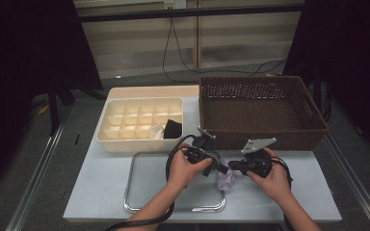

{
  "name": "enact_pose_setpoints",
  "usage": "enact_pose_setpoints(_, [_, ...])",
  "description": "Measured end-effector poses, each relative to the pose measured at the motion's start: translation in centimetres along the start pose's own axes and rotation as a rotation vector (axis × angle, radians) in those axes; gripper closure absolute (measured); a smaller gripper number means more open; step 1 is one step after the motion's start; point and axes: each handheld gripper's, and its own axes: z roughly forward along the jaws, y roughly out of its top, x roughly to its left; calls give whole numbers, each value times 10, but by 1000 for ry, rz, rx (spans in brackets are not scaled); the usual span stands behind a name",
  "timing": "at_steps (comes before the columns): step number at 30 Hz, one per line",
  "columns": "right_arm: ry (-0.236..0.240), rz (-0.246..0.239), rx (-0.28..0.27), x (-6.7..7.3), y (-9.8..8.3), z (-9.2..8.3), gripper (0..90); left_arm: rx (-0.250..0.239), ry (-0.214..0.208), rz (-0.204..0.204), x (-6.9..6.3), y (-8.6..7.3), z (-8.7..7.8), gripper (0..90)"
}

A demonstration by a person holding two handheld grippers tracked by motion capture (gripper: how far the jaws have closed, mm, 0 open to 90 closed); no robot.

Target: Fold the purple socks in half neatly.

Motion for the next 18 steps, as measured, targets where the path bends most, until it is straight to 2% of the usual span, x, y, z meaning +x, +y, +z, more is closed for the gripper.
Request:
enact_pose_setpoints(3, [3, -1, -4, 0, 0, 0, 885, -1, -14, 6, 1, 0, 1, 421])
enact_pose_setpoints(4, [3, -1, -5, -1, 0, 0, 885, 18, -14, 24, 3, 1, 0, 421])
enact_pose_setpoints(5, [4, -2, -6, -1, 0, 0, 885, 24, -6, 23, 3, 1, 0, 421])
enact_pose_setpoints(8, [0, -3, -2, 0, 0, 0, 885, -5, -20, -20, 2, 0, 3, 430])
enact_pose_setpoints(10, [0, -4, -1, 0, 0, 0, 885, 31, -9, 16, 5, 0, 2, 431])
enact_pose_setpoints(11, [4, -3, -4, -1, -1, 0, 886, 15, -17, -10, 3, -1, 4, 431])
enact_pose_setpoints(12, [4, -3, -3, -1, -1, 0, 887, 24, -14, -3, 4, -1, 5, 433])
enact_pose_setpoints(13, [5, -4, -4, -1, -1, 0, 887, 9, -13, -25, 2, -2, 7, 434])
enact_pose_setpoints(18, [11, 0, -1, -1, -2, -1, 890, 9, -21, -38, 2, -2, 11, 452])
